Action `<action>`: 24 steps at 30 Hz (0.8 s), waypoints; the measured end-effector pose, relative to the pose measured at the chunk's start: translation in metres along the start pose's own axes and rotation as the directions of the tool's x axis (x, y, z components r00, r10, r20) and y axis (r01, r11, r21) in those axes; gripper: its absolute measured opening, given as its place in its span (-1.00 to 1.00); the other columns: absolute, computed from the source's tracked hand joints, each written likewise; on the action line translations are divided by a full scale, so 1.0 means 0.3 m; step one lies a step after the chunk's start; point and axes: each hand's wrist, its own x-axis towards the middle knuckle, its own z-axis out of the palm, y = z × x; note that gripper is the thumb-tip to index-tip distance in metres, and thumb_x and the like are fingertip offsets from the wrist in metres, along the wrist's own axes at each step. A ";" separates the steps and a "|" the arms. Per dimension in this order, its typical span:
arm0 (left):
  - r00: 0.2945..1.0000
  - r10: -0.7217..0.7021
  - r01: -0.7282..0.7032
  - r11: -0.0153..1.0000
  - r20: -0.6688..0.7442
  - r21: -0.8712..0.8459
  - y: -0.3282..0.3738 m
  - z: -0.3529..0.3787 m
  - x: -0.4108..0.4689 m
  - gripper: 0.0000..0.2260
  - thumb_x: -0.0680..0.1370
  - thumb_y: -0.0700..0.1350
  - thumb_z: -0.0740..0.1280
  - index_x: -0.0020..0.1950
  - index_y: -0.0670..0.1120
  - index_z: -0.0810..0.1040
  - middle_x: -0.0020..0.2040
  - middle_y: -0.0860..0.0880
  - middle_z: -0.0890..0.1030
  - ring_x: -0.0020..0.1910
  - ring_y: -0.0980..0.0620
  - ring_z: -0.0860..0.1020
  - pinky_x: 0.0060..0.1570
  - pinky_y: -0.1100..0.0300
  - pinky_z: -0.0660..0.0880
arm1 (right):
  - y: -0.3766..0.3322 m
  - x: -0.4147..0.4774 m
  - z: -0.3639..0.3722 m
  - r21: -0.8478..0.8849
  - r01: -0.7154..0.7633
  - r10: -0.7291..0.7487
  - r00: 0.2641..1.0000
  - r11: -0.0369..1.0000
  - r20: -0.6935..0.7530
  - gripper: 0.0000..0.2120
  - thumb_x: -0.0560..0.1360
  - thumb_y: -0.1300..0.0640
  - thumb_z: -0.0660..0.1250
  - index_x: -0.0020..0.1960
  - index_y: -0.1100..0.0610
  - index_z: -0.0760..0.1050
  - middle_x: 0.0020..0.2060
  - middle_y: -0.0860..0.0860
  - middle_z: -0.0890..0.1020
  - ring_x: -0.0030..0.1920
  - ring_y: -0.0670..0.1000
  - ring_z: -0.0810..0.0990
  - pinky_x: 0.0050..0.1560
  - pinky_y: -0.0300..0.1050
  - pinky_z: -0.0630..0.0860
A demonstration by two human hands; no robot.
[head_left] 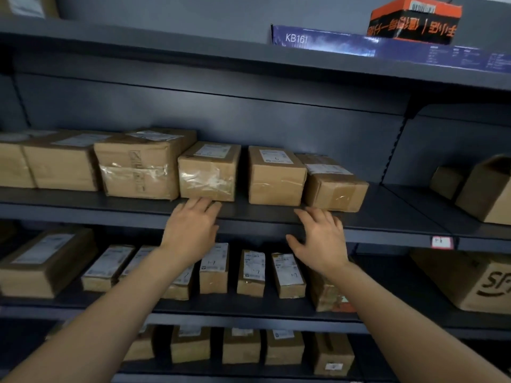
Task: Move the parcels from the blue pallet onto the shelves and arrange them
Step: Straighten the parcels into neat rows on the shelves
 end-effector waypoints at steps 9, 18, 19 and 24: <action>0.911 -0.262 0.243 0.965 0.320 0.101 -0.046 0.052 -0.411 -0.50 0.60 0.00 0.20 0.51 -0.06 0.21 0.48 -0.06 0.29 0.45 -0.07 0.24 0.38 0.06 0.25 | -0.165 -0.241 0.119 0.021 0.073 -0.076 0.946 0.997 0.314 -0.40 0.53 -0.18 0.21 0.51 -0.01 0.18 0.45 0.02 0.28 0.45 0.08 0.21 0.41 0.03 0.15; 0.808 -0.394 0.368 0.918 0.438 0.147 -0.186 0.069 -0.674 -0.58 0.57 -0.02 0.22 0.43 -0.05 0.34 0.38 -0.05 0.41 0.37 -0.08 0.32 0.27 0.03 0.35 | -0.384 -0.359 0.224 0.062 0.155 -0.167 0.882 0.986 0.441 -0.43 0.52 -0.18 0.23 0.46 0.00 0.27 0.42 0.03 0.33 0.45 0.08 0.23 0.41 0.05 0.19; 0.800 -0.403 0.374 0.914 0.444 0.155 -0.211 0.074 -0.692 -0.59 0.56 -0.02 0.23 0.41 -0.05 0.36 0.36 -0.05 0.42 0.35 -0.08 0.33 0.26 0.04 0.36 | -0.411 -0.361 0.238 0.054 0.158 -0.166 0.876 0.986 0.454 -0.43 0.52 -0.19 0.23 0.47 0.00 0.26 0.42 0.03 0.34 0.45 0.08 0.23 0.41 0.06 0.20; 0.762 -0.423 0.393 0.904 0.491 0.168 -0.357 0.095 -0.761 -0.59 0.55 -0.07 0.27 0.39 -0.07 0.37 0.36 -0.07 0.42 0.36 -0.10 0.33 0.25 0.04 0.34 | -0.569 -0.352 0.313 0.022 0.178 -0.164 0.846 0.984 0.508 -0.41 0.53 -0.19 0.23 0.48 0.00 0.24 0.39 0.03 0.36 0.42 0.10 0.27 0.38 0.04 0.23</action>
